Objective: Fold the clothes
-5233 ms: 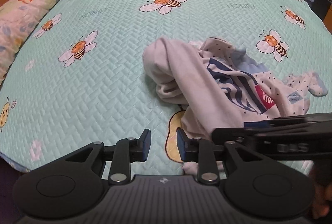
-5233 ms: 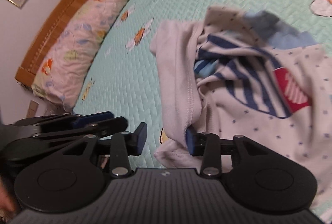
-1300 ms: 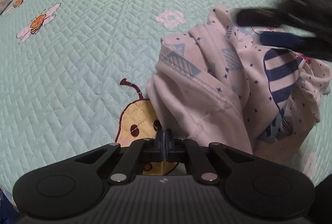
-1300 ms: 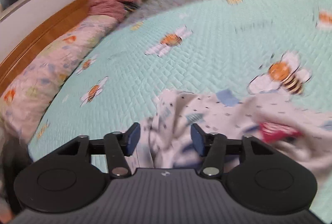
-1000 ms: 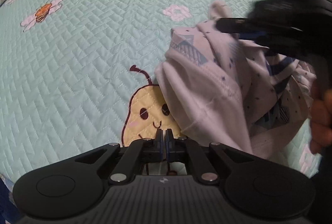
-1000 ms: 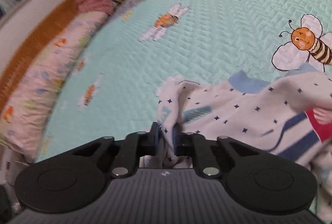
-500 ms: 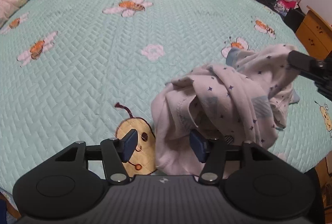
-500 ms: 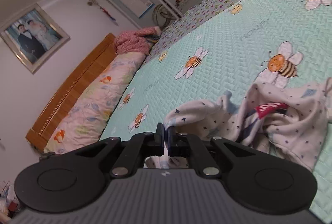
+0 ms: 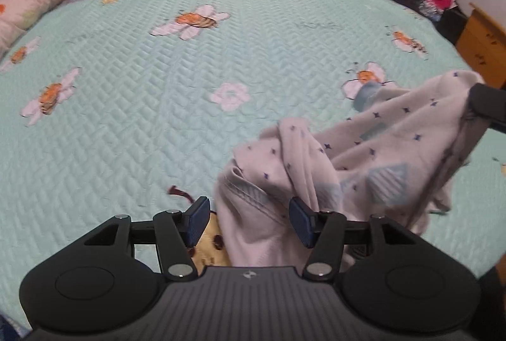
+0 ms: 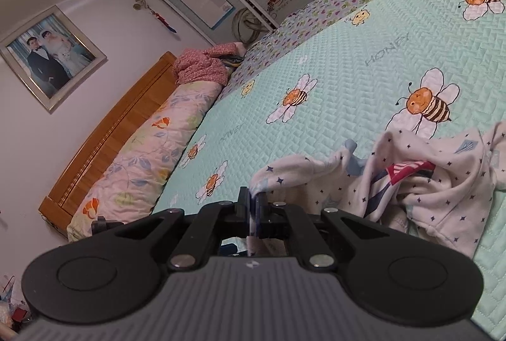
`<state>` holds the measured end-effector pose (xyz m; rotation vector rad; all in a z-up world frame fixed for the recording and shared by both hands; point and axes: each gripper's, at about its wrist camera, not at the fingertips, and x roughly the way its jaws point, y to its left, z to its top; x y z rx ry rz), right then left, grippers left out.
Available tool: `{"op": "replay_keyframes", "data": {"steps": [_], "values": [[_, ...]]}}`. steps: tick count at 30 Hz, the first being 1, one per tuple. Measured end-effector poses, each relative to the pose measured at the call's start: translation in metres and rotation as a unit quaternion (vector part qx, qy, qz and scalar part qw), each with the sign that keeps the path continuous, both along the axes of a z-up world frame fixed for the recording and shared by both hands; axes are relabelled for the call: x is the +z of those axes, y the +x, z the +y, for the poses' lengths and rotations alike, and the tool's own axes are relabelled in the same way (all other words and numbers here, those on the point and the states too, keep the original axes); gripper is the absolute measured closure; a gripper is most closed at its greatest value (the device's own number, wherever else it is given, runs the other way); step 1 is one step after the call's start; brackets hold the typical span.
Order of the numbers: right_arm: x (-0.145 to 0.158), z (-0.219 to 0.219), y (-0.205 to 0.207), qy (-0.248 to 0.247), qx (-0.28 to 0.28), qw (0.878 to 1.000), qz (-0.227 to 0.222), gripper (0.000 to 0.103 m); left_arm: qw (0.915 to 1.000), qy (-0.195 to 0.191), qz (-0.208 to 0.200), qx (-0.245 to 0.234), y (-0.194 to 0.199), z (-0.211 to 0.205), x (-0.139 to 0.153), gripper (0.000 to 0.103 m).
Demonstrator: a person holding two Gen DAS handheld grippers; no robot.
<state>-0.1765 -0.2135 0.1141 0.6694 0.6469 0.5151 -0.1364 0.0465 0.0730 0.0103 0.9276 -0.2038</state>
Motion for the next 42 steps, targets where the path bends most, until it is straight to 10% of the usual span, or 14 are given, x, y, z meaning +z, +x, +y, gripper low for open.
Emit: {"op": "replay_keyframes", "data": {"steps": [7,9,22,32,42], "values": [[-0.011,0.0,0.004,-0.012,-0.009,1.0,0.012,0.099,0.9993,0.021,0.029,0.014,0.024,0.001,-0.029,0.048],[-0.013,-0.002,0.005,-0.026,-0.022,0.999,0.01,0.099,0.9986,0.013,0.046,0.021,0.029,0.005,-0.04,0.097],[0.037,-0.064,0.001,-0.077,-0.193,0.975,-0.084,0.099,0.9994,0.027,0.002,0.021,-0.021,0.022,0.005,0.097],[-0.046,-0.092,0.013,-0.071,-0.223,0.968,0.094,0.099,0.9934,0.101,0.052,-0.013,-0.028,-0.004,-0.024,0.096],[0.04,-0.006,0.069,-0.056,-0.098,0.992,-0.06,0.099,0.9917,0.118,0.052,-0.001,-0.029,-0.003,-0.02,0.096]]}}
